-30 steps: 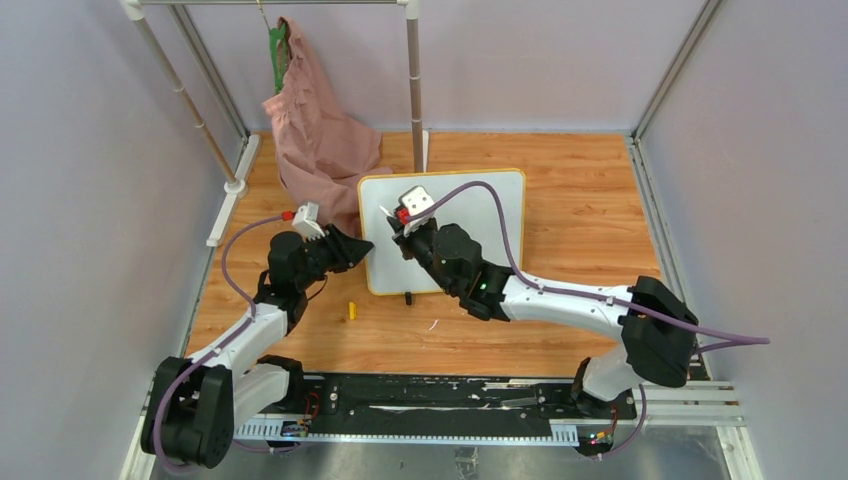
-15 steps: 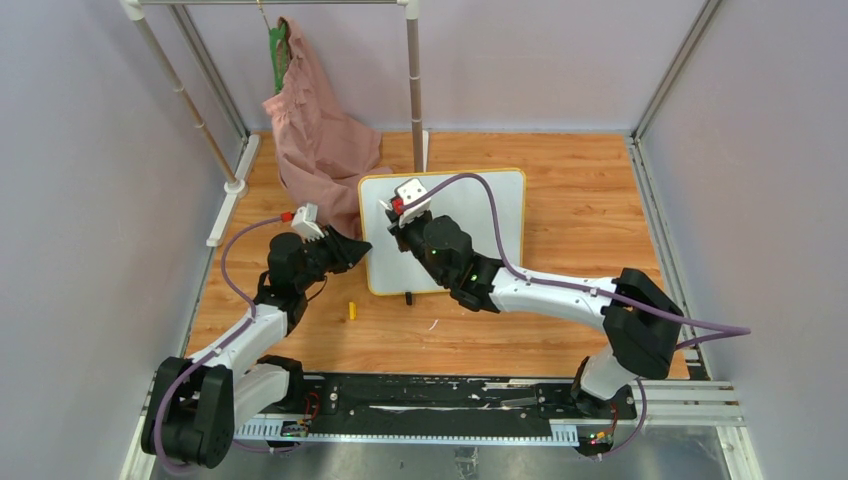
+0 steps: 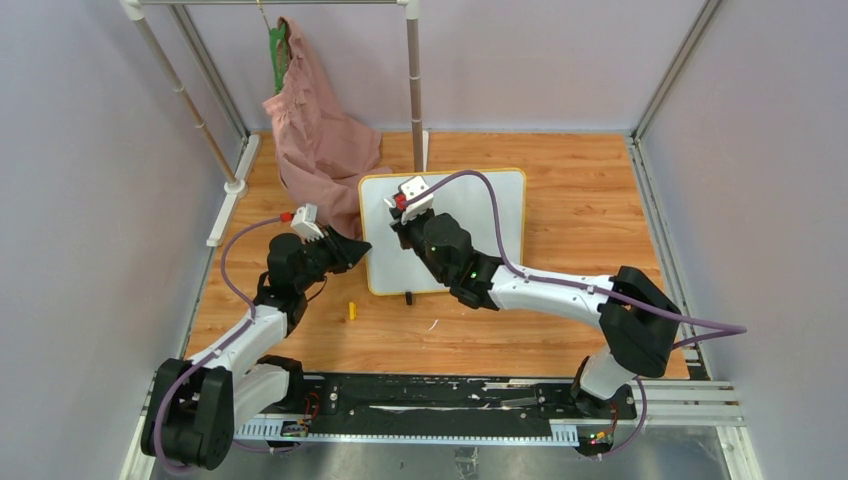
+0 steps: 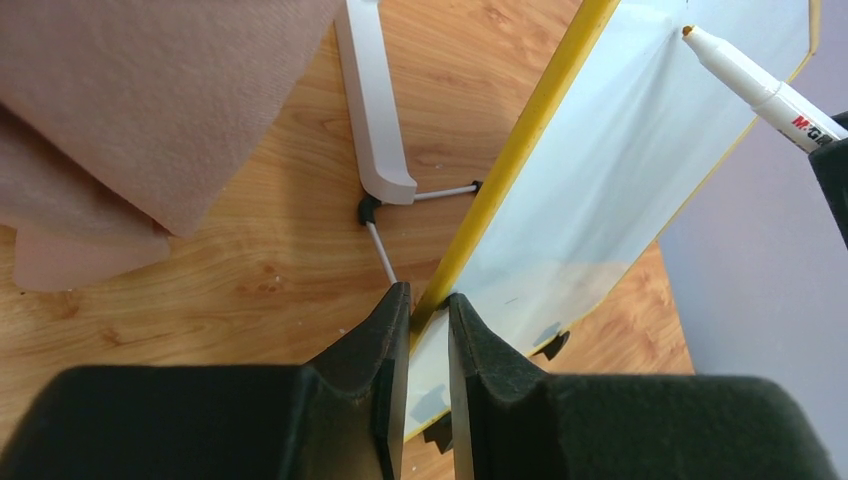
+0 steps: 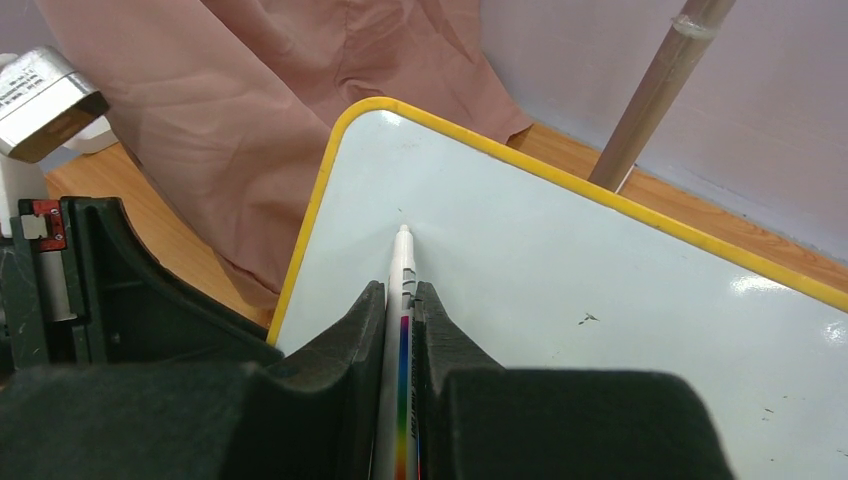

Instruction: Write a sentence on the whiteboard

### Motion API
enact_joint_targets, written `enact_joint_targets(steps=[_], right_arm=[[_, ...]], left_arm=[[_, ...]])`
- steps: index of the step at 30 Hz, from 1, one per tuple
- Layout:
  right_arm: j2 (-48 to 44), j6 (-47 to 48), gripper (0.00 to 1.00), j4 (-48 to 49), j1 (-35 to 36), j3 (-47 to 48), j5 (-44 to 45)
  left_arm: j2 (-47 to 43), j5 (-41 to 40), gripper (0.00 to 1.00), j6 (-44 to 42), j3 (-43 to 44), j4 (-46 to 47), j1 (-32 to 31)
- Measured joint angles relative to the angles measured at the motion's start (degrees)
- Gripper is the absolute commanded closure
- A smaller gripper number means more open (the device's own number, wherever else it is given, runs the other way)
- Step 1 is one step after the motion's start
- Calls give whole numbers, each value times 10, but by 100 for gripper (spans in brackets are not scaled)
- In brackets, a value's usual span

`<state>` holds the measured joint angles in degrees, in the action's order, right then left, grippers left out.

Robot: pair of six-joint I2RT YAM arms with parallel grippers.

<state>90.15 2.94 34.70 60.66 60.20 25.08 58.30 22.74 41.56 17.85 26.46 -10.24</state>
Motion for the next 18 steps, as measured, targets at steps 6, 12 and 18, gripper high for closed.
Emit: enact_joint_targets(steps=[6,12,18], right_arm=[[5,-5,100,-1,-3,0,0],[4,-10,100,-2,-3,-2,3],[-7,-19,100,-2,-3,-26,5]], left_arm=[[-2,-1,94,0,-6,5,0],[-2,-1,97,0,-6,5,0],[-2,0,99,3,-9,7,0]])
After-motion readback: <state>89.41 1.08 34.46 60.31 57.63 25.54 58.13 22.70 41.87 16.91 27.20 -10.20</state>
